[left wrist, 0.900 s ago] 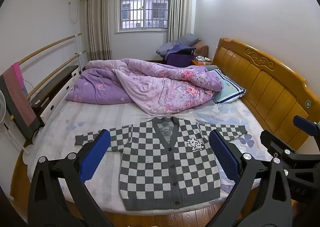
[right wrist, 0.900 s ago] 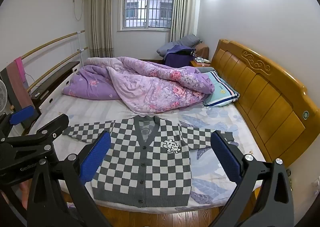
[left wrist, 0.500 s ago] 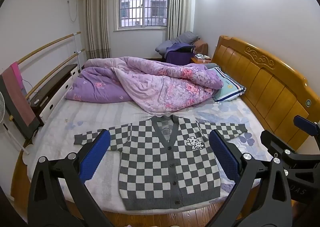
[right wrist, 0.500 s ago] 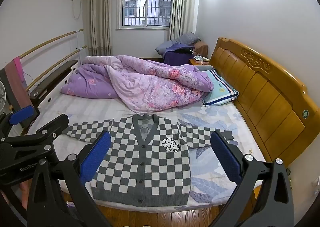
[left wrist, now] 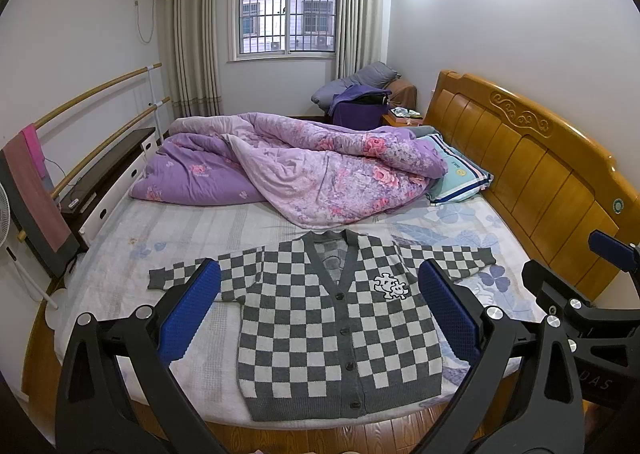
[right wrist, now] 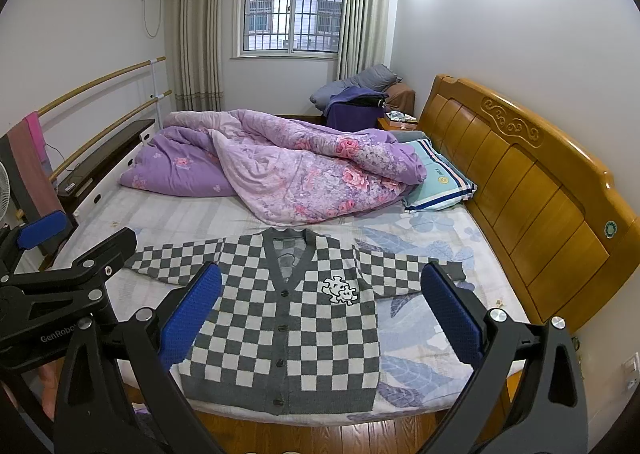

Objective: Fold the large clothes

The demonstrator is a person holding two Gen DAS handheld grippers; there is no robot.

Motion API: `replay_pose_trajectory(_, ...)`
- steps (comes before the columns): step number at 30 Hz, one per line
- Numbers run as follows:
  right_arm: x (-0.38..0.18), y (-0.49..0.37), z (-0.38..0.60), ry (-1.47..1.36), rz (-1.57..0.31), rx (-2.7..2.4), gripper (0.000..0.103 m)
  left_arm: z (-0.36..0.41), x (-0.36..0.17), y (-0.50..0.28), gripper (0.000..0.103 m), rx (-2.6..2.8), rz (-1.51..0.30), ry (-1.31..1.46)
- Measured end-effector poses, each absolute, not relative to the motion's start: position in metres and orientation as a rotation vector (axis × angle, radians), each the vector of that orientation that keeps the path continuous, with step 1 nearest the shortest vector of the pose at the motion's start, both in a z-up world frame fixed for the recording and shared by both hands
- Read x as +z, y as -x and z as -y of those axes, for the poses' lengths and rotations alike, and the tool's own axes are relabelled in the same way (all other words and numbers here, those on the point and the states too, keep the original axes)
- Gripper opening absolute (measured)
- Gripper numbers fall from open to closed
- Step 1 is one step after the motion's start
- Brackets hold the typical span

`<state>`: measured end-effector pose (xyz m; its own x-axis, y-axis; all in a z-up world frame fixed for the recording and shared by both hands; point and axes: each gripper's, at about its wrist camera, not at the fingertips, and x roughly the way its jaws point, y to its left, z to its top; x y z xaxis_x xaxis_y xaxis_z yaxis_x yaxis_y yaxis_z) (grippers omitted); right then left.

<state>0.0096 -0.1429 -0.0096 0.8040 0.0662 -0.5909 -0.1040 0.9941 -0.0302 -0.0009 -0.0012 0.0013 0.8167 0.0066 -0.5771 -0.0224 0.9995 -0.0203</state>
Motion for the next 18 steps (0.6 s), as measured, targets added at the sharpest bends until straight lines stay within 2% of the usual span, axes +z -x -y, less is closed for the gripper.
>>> replay_pose_trajectory(18,-0.0186,-0.0163,0.1483,0.071,-0.636,0.082,0.096,0.0013,0.0003,-0.0006,0.098,0.017,-0.614,0.021)
